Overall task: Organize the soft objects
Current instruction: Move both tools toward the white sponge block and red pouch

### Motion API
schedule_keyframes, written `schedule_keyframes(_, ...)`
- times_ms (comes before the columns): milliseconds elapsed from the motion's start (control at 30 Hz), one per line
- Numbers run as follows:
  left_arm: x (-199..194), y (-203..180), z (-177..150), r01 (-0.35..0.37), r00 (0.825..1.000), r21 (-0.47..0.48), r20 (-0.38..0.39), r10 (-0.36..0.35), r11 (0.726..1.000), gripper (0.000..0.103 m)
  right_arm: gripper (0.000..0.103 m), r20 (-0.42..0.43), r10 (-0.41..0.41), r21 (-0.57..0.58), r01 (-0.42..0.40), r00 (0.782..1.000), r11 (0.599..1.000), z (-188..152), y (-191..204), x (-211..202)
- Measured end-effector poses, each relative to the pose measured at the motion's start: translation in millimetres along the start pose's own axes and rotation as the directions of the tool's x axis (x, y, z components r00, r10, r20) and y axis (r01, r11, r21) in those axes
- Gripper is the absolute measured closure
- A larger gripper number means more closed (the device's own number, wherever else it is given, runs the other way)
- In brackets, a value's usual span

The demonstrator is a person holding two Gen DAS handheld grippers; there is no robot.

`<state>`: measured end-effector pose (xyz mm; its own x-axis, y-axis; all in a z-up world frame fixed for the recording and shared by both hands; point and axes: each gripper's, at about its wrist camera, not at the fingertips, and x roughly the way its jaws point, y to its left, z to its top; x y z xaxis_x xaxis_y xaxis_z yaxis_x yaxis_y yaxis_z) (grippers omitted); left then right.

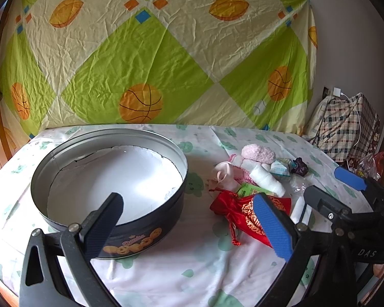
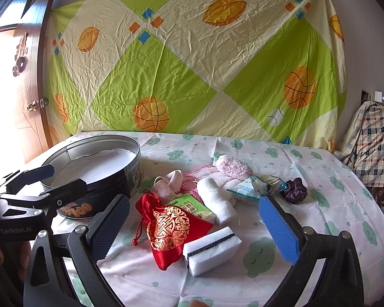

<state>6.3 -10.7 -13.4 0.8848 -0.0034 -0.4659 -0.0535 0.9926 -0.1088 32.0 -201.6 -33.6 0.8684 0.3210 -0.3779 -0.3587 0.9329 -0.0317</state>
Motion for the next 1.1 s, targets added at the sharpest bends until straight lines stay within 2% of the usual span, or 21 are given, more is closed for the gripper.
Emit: schedule_keyframes(1100, 16, -11, -13, 0.007, 0.999, 0.032, -0.049, -0.006, 0.999, 0.000, 0.001, -0.059, -0.012, 0.039, 0.014, 0.998, 0.999, -19, -24, 13)
